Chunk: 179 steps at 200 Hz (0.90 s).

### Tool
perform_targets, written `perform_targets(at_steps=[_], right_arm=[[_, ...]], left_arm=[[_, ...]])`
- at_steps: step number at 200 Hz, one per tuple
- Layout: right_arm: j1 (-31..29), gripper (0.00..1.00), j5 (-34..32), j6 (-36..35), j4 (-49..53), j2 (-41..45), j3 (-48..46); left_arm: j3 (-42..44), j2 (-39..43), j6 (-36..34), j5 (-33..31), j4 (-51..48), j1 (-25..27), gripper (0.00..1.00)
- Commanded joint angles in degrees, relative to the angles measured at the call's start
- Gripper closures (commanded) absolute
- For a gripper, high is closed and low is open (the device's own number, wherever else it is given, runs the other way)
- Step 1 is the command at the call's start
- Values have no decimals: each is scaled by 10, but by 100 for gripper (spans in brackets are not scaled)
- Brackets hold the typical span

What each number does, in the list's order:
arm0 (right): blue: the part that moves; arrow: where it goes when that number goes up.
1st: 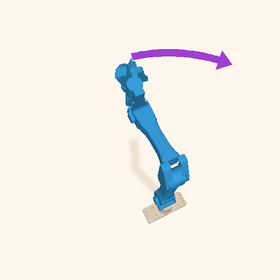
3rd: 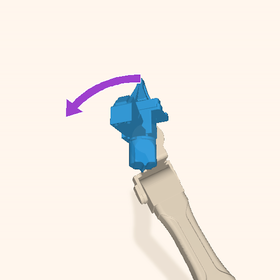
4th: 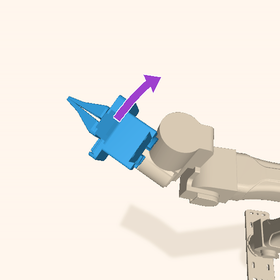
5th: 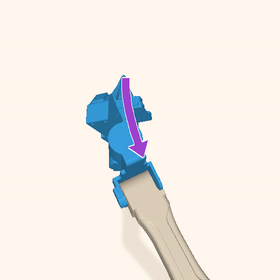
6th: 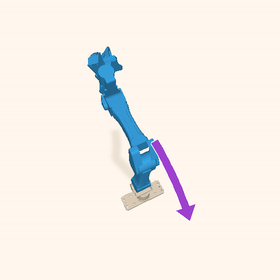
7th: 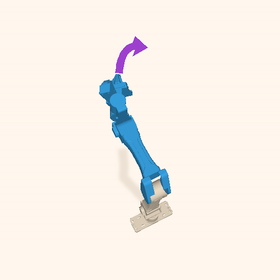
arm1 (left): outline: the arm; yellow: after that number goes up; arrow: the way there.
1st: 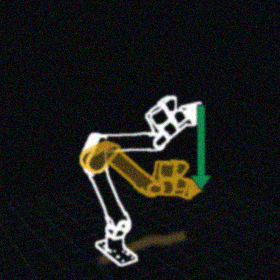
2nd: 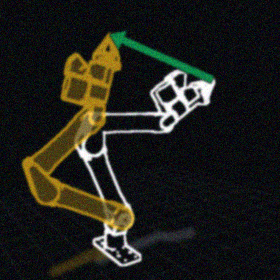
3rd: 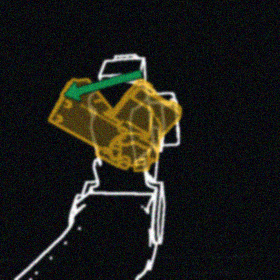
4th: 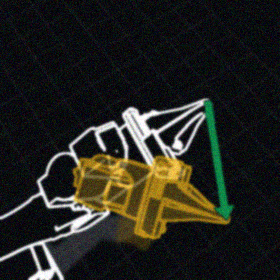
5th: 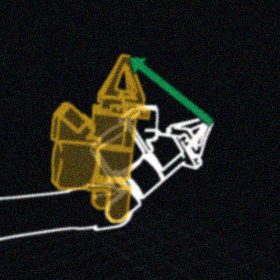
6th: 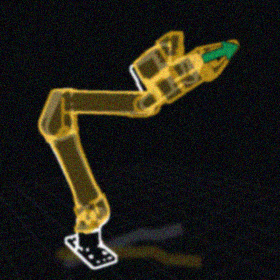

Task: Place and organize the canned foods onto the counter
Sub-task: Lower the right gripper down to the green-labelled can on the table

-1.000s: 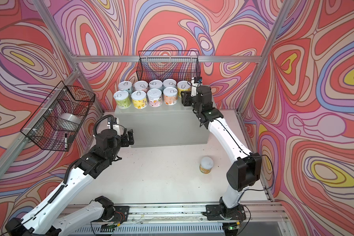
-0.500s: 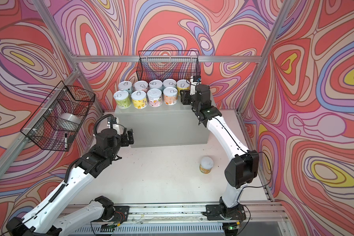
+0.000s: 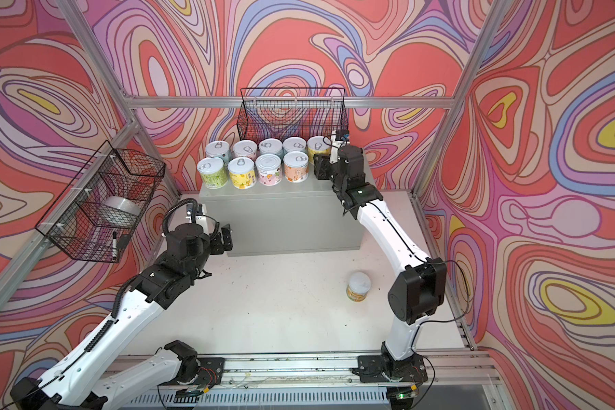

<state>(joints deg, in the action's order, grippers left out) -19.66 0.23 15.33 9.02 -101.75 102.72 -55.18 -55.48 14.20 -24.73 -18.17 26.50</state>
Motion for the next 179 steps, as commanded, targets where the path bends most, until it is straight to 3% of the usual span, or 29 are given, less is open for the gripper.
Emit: perform_targets(at_steps=[1, 36, 76, 102, 136, 179], right_arm=[[-3, 41, -1, -4, 2, 40, -32], [-32, 30, -29, -58, 47, 104, -41], [-114, 10, -149, -102, 113, 220, -154], [-154, 2, -198, -52, 149, 318, -266], [-212, 2, -266, 25, 221, 408, -378], [-294, 2, -315, 170, 336, 456, -467]], left_arm=[[11, 13, 4, 25, 21, -5, 0], [36, 30, 7, 81, 59, -5, 0], [86, 48, 34, 128, 101, -4, 0], [123, 51, 44, 150, 142, -3, 0], [151, 51, 63, 180, 180, -3, 0], [156, 50, 67, 193, 183, 5, 0]])
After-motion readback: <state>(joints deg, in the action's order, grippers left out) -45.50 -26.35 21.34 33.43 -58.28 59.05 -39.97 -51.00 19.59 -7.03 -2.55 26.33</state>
